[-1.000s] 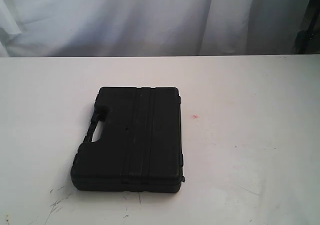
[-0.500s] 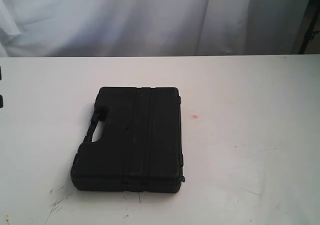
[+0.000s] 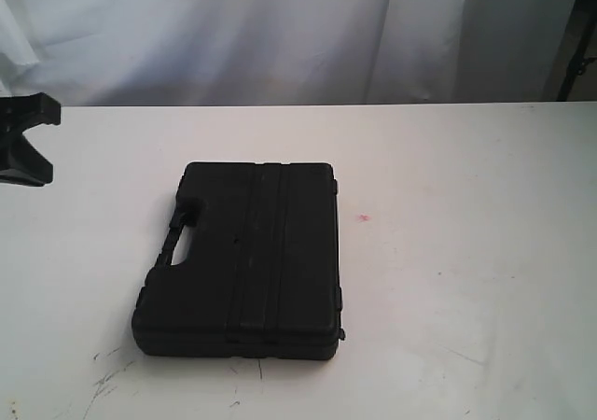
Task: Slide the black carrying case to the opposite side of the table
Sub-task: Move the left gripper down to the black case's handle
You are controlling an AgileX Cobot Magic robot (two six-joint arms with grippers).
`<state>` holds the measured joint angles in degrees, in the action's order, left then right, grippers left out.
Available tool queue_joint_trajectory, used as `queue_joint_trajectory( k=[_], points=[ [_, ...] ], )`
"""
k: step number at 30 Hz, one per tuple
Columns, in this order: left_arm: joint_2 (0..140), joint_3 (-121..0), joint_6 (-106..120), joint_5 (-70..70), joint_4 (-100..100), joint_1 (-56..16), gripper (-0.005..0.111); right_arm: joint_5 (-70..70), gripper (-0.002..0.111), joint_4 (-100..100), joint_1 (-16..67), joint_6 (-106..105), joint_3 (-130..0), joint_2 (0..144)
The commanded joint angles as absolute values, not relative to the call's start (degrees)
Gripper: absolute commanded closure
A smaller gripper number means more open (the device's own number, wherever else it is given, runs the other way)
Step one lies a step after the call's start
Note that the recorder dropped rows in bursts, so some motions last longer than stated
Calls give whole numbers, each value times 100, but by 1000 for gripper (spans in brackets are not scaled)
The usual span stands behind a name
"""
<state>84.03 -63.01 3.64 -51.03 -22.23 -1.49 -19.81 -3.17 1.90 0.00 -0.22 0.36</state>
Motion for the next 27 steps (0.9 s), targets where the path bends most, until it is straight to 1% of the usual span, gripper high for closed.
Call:
queue_joint_trajectory(
  k=[1,5,9,20,22,27],
  points=[
    [8764,-6713,128,-5142,-2000,-616,107,-1979,108,-351,172,36,0,0],
    [9118,-6903,-65,-5126,-1814,-923,107,-1979,108,-351,172,36,0,0],
    [9478,-6903,-171,-4995,-1814,-1085,107,-1979,108,-351,172,36,0,0],
    [10452,-6903,-270,-4941,-1783,-1095,106,-1979,108,-351,172,36,0,0],
    [10474,-6903,-270,-4914,-1783,-1095,104,-1979,108,-351,172,36,0,0],
    [10474,-6903,-270,-4703,-1783,-1095,89,-1979,108,-351,172,36,0,0]
  ],
)
